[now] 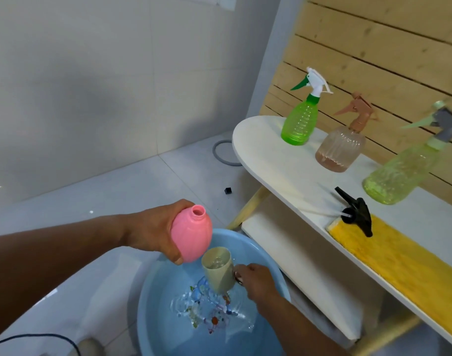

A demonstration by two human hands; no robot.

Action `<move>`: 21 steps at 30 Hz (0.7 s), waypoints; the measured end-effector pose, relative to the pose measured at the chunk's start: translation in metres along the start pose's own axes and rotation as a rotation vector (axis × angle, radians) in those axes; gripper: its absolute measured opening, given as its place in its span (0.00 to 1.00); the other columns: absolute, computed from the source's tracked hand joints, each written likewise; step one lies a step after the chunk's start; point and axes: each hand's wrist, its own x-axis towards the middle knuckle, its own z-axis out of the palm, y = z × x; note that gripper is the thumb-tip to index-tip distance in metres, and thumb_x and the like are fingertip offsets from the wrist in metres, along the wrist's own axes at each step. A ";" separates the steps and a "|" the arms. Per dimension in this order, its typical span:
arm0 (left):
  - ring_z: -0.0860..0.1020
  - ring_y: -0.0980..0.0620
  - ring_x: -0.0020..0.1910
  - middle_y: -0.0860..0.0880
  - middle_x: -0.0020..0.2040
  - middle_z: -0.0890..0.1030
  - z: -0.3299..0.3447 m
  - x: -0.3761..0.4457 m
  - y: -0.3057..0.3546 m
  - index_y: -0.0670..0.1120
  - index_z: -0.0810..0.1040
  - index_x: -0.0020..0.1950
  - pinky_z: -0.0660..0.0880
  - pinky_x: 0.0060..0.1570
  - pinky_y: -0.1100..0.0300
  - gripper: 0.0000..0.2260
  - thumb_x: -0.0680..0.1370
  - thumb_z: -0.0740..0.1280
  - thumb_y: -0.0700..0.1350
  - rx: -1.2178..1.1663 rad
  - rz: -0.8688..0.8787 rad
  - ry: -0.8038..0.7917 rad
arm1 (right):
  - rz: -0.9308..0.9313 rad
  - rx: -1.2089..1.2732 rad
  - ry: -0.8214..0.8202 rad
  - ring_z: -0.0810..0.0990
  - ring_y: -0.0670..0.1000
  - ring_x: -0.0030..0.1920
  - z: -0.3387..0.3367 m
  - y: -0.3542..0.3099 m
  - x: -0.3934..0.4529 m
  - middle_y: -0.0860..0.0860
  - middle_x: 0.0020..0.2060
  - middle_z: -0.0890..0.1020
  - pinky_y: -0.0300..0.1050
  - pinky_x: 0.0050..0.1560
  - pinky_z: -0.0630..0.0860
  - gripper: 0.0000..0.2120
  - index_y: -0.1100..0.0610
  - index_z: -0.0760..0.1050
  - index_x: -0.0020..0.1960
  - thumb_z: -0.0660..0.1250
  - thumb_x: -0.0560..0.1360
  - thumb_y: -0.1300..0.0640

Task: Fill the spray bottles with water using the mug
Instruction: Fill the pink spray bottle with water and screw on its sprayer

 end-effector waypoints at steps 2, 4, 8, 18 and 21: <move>0.77 0.58 0.63 0.60 0.65 0.76 -0.003 -0.001 0.001 0.61 0.66 0.71 0.81 0.55 0.60 0.46 0.60 0.87 0.49 0.016 0.002 -0.009 | -0.034 0.032 0.010 0.63 0.49 0.27 -0.012 -0.016 -0.010 0.48 0.25 0.65 0.44 0.31 0.60 0.19 0.51 0.64 0.28 0.72 0.69 0.53; 0.78 0.57 0.62 0.59 0.64 0.77 -0.005 -0.003 -0.001 0.61 0.67 0.71 0.80 0.51 0.63 0.45 0.60 0.87 0.48 0.023 -0.004 -0.018 | -0.083 0.043 0.034 0.62 0.49 0.28 -0.027 -0.033 -0.018 0.48 0.25 0.65 0.45 0.32 0.60 0.19 0.52 0.65 0.27 0.72 0.70 0.53; 0.79 0.57 0.61 0.57 0.63 0.77 -0.010 -0.006 -0.001 0.59 0.66 0.70 0.79 0.48 0.67 0.45 0.60 0.86 0.47 0.065 -0.017 -0.019 | -0.160 0.085 0.097 0.66 0.50 0.29 -0.056 -0.065 -0.038 0.49 0.26 0.71 0.43 0.32 0.63 0.19 0.53 0.70 0.29 0.74 0.71 0.47; 0.79 0.57 0.59 0.57 0.61 0.78 -0.012 -0.004 0.013 0.59 0.66 0.71 0.81 0.50 0.62 0.46 0.58 0.86 0.50 0.092 -0.015 -0.019 | -0.428 0.095 0.167 0.66 0.41 0.25 -0.111 -0.135 -0.105 0.46 0.27 0.73 0.32 0.27 0.65 0.16 0.55 0.72 0.34 0.75 0.74 0.51; 0.79 0.57 0.60 0.57 0.62 0.77 -0.004 0.000 0.021 0.60 0.66 0.70 0.82 0.54 0.57 0.45 0.59 0.86 0.49 0.092 0.009 -0.045 | -0.508 0.027 0.233 0.67 0.42 0.26 -0.121 -0.149 -0.117 0.47 0.28 0.74 0.35 0.28 0.65 0.18 0.58 0.75 0.35 0.75 0.74 0.48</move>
